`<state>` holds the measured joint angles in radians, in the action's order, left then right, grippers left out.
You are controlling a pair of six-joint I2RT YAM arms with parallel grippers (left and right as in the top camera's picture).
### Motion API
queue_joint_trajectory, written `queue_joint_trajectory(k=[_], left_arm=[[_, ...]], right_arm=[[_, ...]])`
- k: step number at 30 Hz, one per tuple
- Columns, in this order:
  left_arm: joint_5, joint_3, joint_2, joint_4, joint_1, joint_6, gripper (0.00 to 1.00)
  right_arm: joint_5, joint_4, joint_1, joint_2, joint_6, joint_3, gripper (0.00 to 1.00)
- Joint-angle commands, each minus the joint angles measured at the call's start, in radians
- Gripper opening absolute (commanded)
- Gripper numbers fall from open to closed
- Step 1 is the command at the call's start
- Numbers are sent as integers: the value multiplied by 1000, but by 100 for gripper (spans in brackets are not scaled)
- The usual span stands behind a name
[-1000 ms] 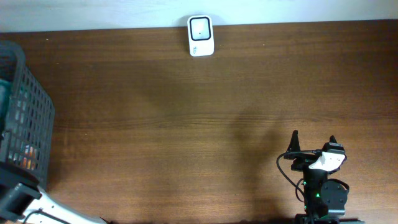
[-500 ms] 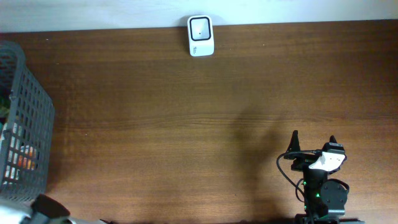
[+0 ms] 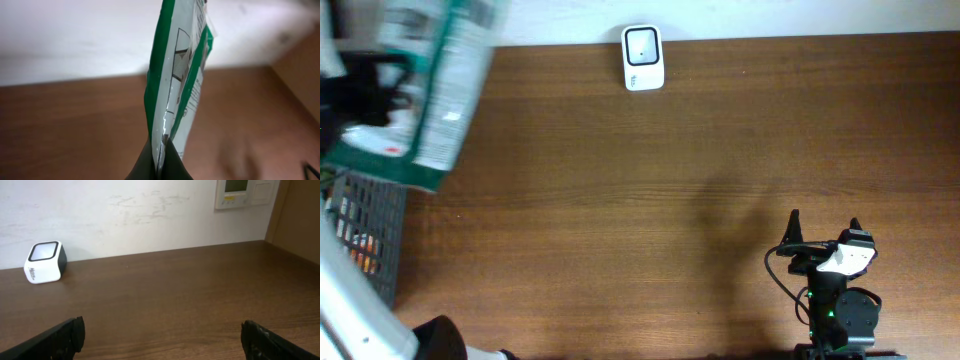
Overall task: Scan the item barcode
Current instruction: 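Grasp the green-and-white tissue pack in the basket with the left gripper, then lift the green pack out and place it on the table center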
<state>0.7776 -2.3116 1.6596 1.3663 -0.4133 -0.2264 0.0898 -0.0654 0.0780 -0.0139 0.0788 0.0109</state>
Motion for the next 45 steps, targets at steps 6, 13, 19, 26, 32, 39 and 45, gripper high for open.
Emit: queue_joint_trajectory(k=[6, 13, 19, 26, 32, 39, 45], left_arm=[[-16, 267, 151, -34, 370, -156, 0], [-15, 322, 324, -42, 546, -282, 0], [-16, 322, 502, -61, 654, -292, 0], [-200, 322, 647, -126, 747, -177, 0], [-392, 322, 679, -159, 798, -32, 6], [-435, 326, 682, -151, 814, -20, 74], [-465, 309, 679, -142, 813, -19, 79]], right_arm=[[16, -6, 7, 8, 3, -5, 98], [15, -6, 7, 8, 3, -5, 98], [15, -6, 7, 8, 3, -5, 98], [16, -6, 7, 8, 3, -5, 98], [16, -6, 7, 8, 3, -5, 98], [16, -6, 7, 8, 3, -5, 98], [16, -6, 7, 8, 3, -5, 99]])
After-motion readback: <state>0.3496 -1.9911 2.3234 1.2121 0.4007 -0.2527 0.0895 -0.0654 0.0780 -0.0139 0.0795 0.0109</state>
